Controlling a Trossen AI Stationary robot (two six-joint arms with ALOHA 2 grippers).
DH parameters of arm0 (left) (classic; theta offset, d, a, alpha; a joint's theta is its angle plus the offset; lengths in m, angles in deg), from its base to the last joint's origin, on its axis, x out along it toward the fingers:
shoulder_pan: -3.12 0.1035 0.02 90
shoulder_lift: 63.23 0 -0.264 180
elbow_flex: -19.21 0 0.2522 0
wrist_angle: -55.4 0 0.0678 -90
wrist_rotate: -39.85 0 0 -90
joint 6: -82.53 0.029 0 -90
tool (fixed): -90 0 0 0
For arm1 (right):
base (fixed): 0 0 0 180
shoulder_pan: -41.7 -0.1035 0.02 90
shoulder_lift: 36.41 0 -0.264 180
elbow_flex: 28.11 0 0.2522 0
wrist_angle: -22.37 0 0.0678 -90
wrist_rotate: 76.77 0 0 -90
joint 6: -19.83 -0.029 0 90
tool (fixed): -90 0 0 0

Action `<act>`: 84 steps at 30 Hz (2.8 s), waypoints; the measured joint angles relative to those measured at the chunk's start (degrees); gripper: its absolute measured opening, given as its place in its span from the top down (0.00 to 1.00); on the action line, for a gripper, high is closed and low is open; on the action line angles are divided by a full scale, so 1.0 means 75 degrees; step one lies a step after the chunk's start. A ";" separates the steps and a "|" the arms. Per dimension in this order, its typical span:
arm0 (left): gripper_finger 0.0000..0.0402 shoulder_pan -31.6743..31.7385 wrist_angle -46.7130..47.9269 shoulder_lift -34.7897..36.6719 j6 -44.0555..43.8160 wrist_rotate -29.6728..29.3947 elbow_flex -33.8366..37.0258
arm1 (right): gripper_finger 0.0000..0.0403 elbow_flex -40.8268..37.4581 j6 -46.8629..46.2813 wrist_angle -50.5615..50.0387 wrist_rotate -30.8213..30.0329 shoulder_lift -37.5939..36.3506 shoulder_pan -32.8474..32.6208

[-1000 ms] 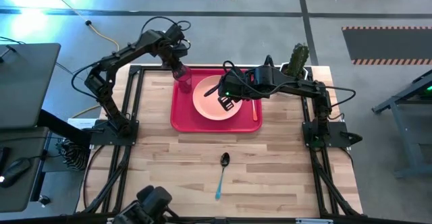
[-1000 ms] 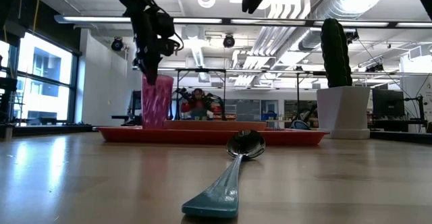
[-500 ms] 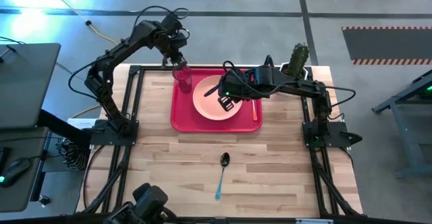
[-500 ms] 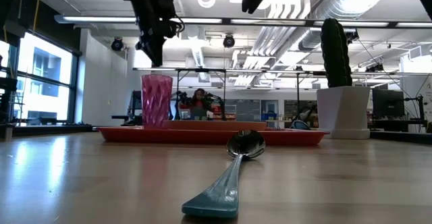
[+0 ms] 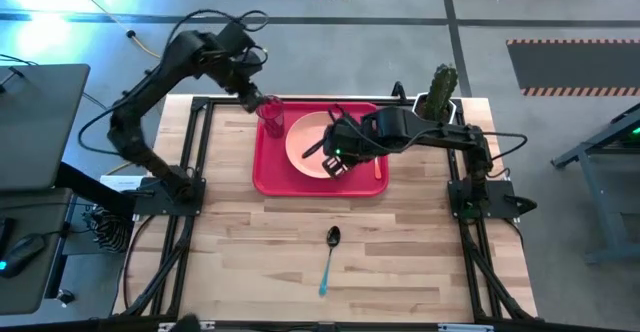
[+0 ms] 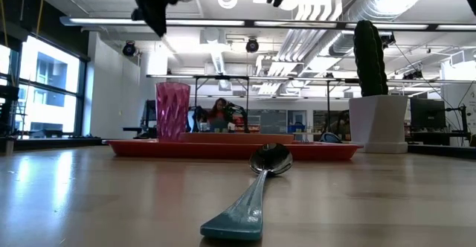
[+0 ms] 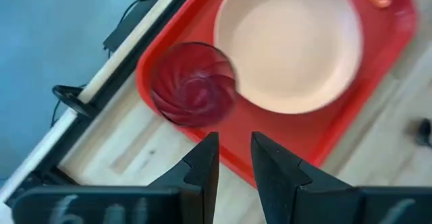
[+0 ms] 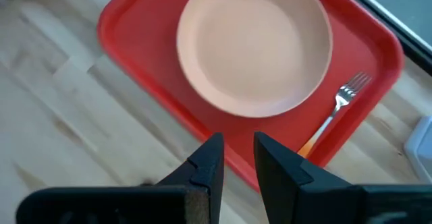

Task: Pick and place plate/cup/fork/spoon on tray
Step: Put the blue spoon on the red serving tray to the left of the orange fork

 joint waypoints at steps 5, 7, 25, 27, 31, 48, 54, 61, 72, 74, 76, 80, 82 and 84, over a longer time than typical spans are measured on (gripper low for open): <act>0.81 -0.0644 -0.0121 0.1003 -0.0749 -0.0005 0.0452 | 0.80 0.0000 0.0003 0.0000 0.0000 0.0000 -0.0429; 0.81 -0.0880 -0.0241 0.1398 -0.1101 -0.0009 0.0702 | 0.78 0.0000 0.0003 0.0000 0.0000 0.0000 -0.0601; 0.81 -0.2740 -0.1272 0.3616 -0.2031 -0.0240 0.3079 | 0.70 -0.0044 -0.3408 -0.0001 0.0396 0.0036 -0.2059; 0.81 -0.2911 -0.1338 0.3697 -0.2028 -0.0239 0.3201 | 0.70 -0.0044 -0.4113 0.0033 0.0334 0.0098 -0.2197; 0.81 -0.3196 -0.1313 0.3830 -0.1831 -0.0239 0.3381 | 0.70 -0.0044 -0.5401 0.0135 0.0233 0.0368 -0.2449; 0.81 -0.3726 -0.1319 0.3896 -0.1383 -0.0227 0.3447 | 0.70 -0.0044 -0.9074 0.0671 0.0250 0.1807 -0.3172; 0.81 -0.3726 -0.1310 0.3896 -0.1210 -0.0227 0.3447 | 0.70 -0.0044 -0.9606 0.1170 0.0256 0.2313 -0.3229; 0.81 -0.3726 -0.1305 0.3896 -0.1141 -0.0227 0.3447 | 0.71 -0.0044 -0.9934 0.1555 0.0718 0.2910 -0.3250; 0.81 -0.3723 -0.1306 0.3896 -0.1015 -0.0227 0.3447 | 0.71 -0.0047 -1.0060 0.1790 0.1317 0.3679 -0.3250; 0.81 -0.3724 -0.1305 0.3896 -0.1018 -0.0227 0.3447 | 0.71 -0.0047 -1.0060 0.1789 0.1314 0.3742 -0.3250; 0.81 -0.3726 -0.1305 0.3896 -0.1018 -0.0225 0.3445 | 0.71 -0.0041 -1.0057 0.1795 0.1311 0.3819 -0.3247; 0.81 -0.3723 -0.1303 0.3896 -0.1030 -0.0227 0.3444 | 0.71 -0.0041 -1.0010 0.1792 0.1311 0.4050 -0.3241; 0.81 -0.3723 -0.1302 0.3896 -0.1033 -0.0227 0.3444 | 0.71 -0.0041 -1.0004 0.1797 0.1311 0.4115 -0.3241; 0.81 -0.3723 -0.1299 0.3896 -0.1033 -0.0227 0.3444 | 0.71 -0.0041 -1.0004 0.1848 0.1309 0.4203 -0.3241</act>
